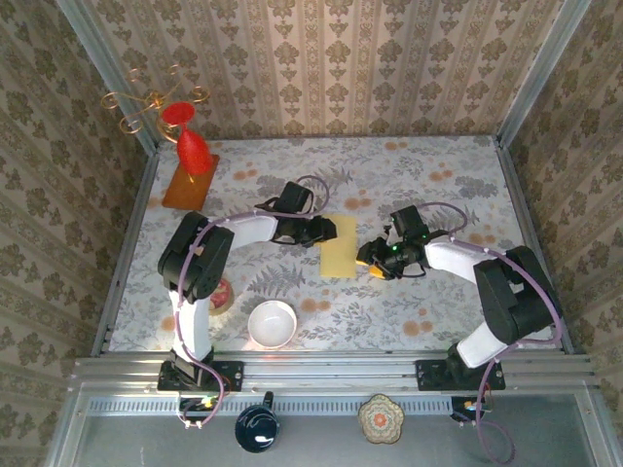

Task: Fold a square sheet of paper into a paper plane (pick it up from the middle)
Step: Fold the triangle a second time at the center of the table.

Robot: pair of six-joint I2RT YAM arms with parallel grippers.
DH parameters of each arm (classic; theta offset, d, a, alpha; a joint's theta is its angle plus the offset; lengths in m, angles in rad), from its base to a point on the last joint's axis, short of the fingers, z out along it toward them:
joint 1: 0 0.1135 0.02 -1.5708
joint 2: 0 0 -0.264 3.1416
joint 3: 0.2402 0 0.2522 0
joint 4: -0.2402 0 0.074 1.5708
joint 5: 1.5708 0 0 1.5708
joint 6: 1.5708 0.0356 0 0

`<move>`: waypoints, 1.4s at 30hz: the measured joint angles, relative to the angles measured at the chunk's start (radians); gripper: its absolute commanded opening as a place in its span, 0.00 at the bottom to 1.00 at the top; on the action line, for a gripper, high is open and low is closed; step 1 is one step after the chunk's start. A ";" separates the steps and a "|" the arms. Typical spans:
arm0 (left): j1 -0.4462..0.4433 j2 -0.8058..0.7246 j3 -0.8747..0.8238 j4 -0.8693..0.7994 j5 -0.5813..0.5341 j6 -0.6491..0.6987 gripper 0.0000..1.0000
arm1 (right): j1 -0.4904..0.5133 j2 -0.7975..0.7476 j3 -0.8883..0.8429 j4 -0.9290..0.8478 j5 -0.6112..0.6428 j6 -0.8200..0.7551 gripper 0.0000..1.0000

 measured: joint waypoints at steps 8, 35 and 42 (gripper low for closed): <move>0.028 0.034 0.000 0.016 0.010 -0.034 0.40 | 0.030 0.001 0.000 0.030 0.000 0.026 0.48; 0.029 0.036 0.000 0.022 0.012 -0.062 0.39 | 0.067 0.097 0.000 0.151 -0.027 0.036 0.35; 0.030 0.036 0.000 0.022 0.012 -0.063 0.39 | 0.072 0.097 -0.002 0.202 -0.035 0.062 0.29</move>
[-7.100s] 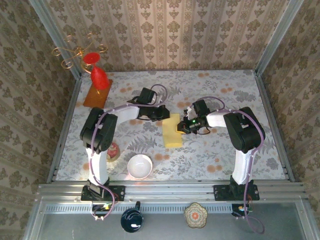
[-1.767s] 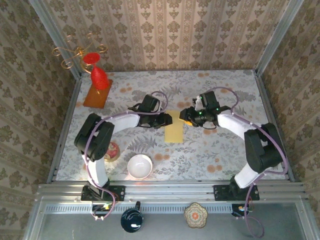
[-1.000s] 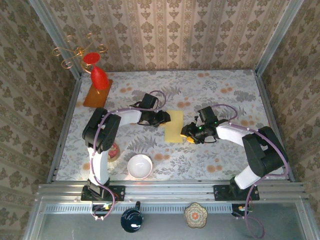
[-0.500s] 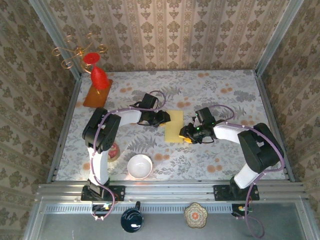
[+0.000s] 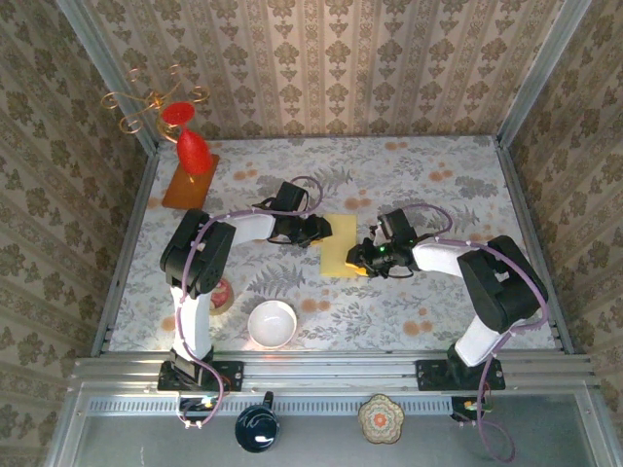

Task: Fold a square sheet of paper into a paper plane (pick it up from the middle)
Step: Fold the triangle a second time at the center of the table.

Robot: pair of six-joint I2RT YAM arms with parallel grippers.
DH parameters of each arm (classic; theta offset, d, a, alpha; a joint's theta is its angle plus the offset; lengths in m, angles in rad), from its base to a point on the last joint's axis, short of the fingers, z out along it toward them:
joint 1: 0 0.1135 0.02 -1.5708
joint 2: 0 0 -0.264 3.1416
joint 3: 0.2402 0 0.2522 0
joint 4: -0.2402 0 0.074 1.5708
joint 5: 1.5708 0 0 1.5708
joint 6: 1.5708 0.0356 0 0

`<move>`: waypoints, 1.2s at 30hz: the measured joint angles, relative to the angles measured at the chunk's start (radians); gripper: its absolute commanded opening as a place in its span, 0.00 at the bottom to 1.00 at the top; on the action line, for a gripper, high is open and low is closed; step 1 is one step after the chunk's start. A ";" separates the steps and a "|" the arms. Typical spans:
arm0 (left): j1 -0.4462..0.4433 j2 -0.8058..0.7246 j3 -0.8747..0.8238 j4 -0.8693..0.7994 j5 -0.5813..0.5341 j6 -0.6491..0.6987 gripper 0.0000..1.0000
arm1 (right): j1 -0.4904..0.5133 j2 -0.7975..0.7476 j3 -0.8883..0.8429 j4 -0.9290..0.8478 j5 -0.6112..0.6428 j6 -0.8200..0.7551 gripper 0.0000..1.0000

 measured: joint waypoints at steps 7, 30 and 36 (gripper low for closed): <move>0.000 0.000 0.000 0.000 0.000 0.000 0.39 | 0.000 0.000 -0.016 0.009 0.001 0.022 0.22; -0.024 0.001 0.047 -0.049 0.042 0.079 0.27 | 0.000 -0.021 -0.016 -0.083 0.019 -0.005 0.00; -0.019 0.034 0.050 -0.076 0.041 0.079 0.25 | 0.000 -0.024 -0.015 -0.090 0.011 -0.013 0.00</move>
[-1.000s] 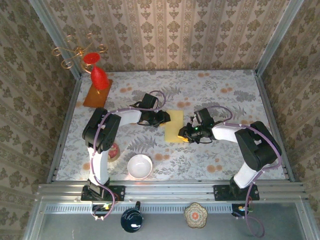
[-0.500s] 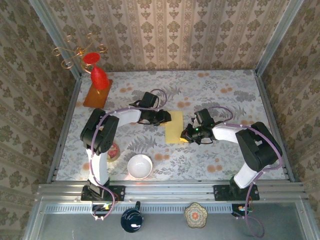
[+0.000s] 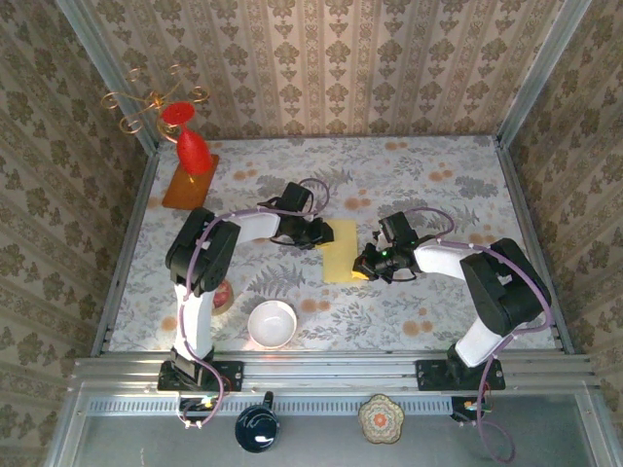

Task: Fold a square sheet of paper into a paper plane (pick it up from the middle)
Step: Fold the triangle a second time at the center of the table.

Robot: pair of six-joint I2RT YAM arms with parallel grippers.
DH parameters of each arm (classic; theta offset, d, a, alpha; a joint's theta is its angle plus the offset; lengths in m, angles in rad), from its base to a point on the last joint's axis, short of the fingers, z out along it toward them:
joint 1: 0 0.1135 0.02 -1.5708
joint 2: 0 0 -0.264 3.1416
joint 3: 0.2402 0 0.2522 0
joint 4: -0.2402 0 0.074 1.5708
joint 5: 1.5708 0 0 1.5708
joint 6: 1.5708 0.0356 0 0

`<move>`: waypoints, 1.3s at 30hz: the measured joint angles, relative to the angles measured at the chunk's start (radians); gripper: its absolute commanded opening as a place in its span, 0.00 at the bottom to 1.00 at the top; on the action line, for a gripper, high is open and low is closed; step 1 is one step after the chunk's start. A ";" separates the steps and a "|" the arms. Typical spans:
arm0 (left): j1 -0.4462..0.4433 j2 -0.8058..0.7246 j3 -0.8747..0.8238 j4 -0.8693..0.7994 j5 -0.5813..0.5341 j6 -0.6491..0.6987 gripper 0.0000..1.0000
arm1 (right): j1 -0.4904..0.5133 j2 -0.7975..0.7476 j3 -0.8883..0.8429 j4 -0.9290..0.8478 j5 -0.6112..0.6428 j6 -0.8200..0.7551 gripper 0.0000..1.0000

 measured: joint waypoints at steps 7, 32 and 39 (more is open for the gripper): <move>-0.001 0.000 0.008 -0.019 -0.017 0.000 0.23 | 0.002 0.002 0.053 0.003 -0.035 -0.019 0.00; -0.001 -0.008 0.008 -0.035 -0.045 0.002 0.18 | 0.059 0.144 0.165 0.107 -0.003 0.007 0.00; 0.001 -0.043 0.018 -0.039 -0.046 0.020 0.18 | 0.059 0.144 0.165 0.090 0.010 0.007 0.00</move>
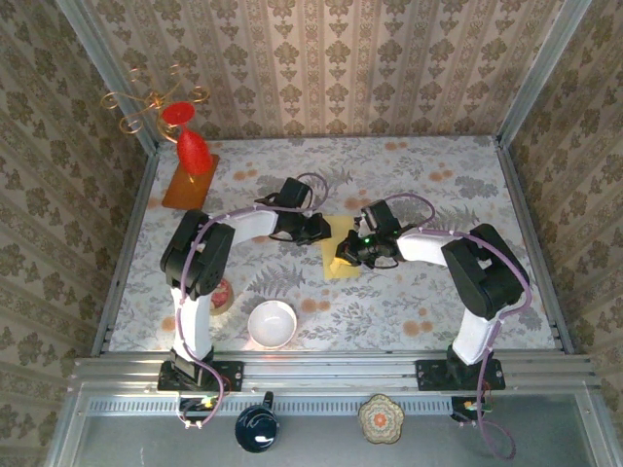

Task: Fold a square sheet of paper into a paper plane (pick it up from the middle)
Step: Fold the triangle a second time at the center of the table.

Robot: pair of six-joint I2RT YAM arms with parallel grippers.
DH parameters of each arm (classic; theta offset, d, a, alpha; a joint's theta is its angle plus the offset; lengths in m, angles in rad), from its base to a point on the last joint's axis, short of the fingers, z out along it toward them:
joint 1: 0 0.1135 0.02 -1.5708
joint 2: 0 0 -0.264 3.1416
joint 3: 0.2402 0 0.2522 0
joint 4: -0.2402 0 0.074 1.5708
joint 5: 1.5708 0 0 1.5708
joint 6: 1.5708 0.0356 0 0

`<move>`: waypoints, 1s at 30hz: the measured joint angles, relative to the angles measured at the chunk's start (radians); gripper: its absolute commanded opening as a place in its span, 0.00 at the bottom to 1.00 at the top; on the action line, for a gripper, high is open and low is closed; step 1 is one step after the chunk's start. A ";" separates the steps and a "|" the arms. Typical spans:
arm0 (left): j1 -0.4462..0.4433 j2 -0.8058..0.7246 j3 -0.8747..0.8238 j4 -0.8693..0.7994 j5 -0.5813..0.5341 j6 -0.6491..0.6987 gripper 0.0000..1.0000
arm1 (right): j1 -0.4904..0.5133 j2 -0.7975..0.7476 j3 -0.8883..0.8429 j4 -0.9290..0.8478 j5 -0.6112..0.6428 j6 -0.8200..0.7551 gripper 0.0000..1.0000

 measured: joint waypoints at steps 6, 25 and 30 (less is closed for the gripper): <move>0.002 0.016 0.014 -0.013 0.000 0.012 0.16 | 0.000 0.000 0.000 0.001 0.000 0.017 0.00; 0.012 0.040 0.009 -0.050 -0.023 0.006 0.11 | 0.000 0.009 0.001 0.074 0.005 0.116 0.00; 0.012 0.040 0.008 -0.050 -0.023 0.003 0.11 | 0.000 0.033 0.001 0.091 0.012 0.136 0.00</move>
